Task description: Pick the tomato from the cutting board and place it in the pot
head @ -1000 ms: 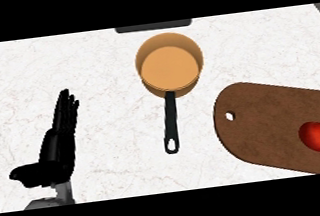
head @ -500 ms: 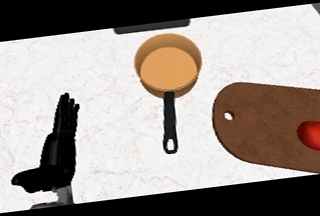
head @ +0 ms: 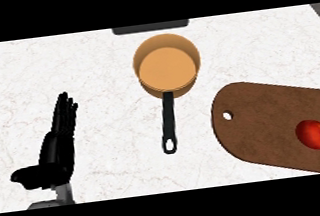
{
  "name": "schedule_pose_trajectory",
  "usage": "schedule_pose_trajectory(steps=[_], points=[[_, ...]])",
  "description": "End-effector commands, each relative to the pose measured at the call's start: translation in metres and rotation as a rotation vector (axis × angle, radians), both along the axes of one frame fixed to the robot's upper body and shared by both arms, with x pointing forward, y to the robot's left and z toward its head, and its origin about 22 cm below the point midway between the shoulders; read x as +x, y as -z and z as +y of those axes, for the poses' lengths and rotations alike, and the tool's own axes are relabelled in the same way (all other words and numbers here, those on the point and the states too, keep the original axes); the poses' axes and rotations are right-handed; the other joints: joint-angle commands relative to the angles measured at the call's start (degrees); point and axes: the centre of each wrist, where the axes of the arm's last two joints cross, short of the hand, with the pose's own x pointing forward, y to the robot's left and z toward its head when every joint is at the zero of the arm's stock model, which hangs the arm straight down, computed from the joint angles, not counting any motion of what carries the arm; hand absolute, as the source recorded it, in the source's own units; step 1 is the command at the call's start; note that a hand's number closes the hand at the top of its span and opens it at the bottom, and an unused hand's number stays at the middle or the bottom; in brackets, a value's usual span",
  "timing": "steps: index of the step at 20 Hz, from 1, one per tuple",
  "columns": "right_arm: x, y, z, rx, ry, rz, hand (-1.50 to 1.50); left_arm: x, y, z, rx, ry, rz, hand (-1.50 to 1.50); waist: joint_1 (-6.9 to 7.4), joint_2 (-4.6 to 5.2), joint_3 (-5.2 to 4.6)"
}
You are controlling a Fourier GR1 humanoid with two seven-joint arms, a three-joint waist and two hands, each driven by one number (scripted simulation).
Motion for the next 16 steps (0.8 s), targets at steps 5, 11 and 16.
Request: schedule_pose_trajectory(steps=[5,11,16], points=[[0.020,0.018,0.017,-0.023,-0.005,0.016,-1.50,0.003,-0.012,0.000,0.000,0.011,0.013,0.00,0.04,-0.01,0.01],[0.028,0.025,0.014,-0.001,-0.001,0.013,-1.50,0.010,0.003,-0.012,-0.013,0.005,0.006,0.00,-0.08,-0.01,0.00],[0.021,0.033,0.001,-0.147,0.024,-0.112,1.50,-0.006,-0.006,0.005,0.001,0.000,0.002,0.00,-0.02,-0.05,0.02]])
